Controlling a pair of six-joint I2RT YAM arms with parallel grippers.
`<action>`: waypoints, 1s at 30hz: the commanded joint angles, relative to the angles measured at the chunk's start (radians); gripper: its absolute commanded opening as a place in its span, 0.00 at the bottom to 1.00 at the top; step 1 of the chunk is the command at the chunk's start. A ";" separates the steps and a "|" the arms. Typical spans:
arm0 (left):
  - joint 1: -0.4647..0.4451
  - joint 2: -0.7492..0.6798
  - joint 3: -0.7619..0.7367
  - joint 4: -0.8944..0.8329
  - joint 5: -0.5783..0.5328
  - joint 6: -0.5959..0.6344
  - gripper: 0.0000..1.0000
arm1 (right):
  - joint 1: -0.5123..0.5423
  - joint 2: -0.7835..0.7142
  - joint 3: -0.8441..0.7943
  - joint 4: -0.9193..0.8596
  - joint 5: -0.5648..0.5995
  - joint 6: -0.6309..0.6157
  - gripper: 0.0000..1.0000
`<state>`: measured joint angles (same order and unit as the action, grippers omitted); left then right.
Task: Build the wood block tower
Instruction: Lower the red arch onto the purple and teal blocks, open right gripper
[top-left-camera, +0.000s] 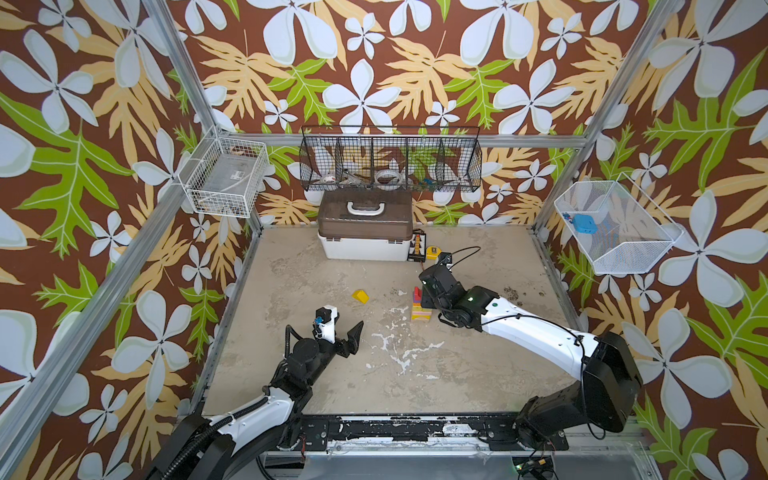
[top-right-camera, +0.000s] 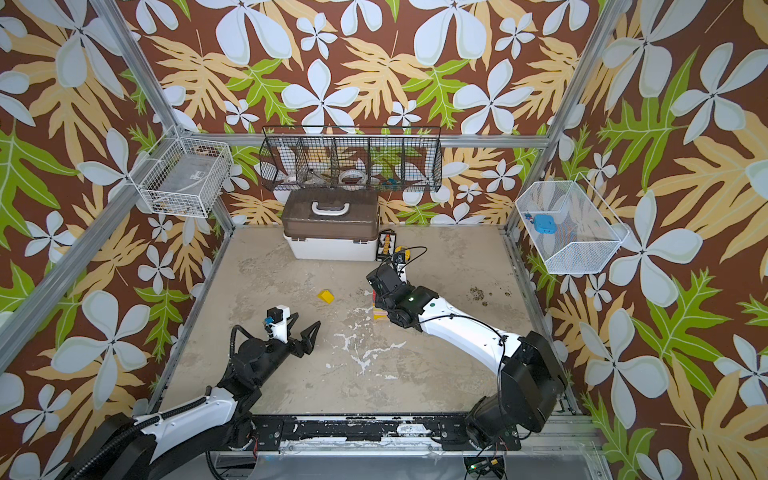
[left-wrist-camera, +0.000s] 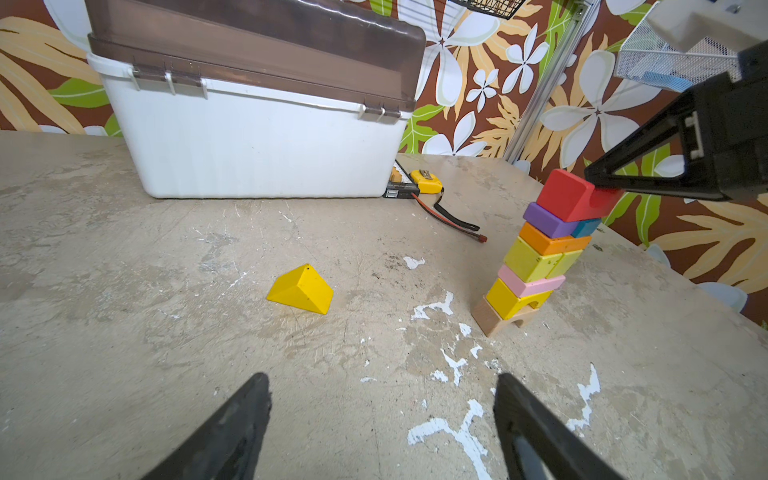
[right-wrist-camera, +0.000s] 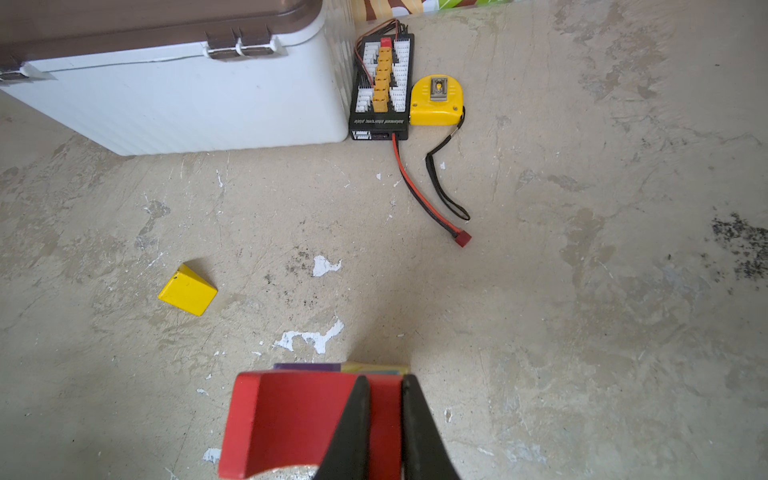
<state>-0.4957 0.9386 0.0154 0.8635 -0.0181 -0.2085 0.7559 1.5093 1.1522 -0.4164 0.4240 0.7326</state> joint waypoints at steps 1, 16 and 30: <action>-0.002 0.001 0.007 0.023 0.003 0.005 0.85 | -0.002 0.003 0.004 0.005 0.016 0.005 0.14; -0.004 0.010 0.012 0.022 0.004 0.006 0.84 | -0.002 0.007 0.001 0.016 0.001 0.025 0.15; -0.007 0.019 0.018 0.016 0.004 0.008 0.83 | -0.002 -0.002 0.000 0.013 0.006 0.028 0.23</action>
<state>-0.5003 0.9554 0.0257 0.8631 -0.0181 -0.2081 0.7540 1.5146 1.1522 -0.4053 0.4168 0.7551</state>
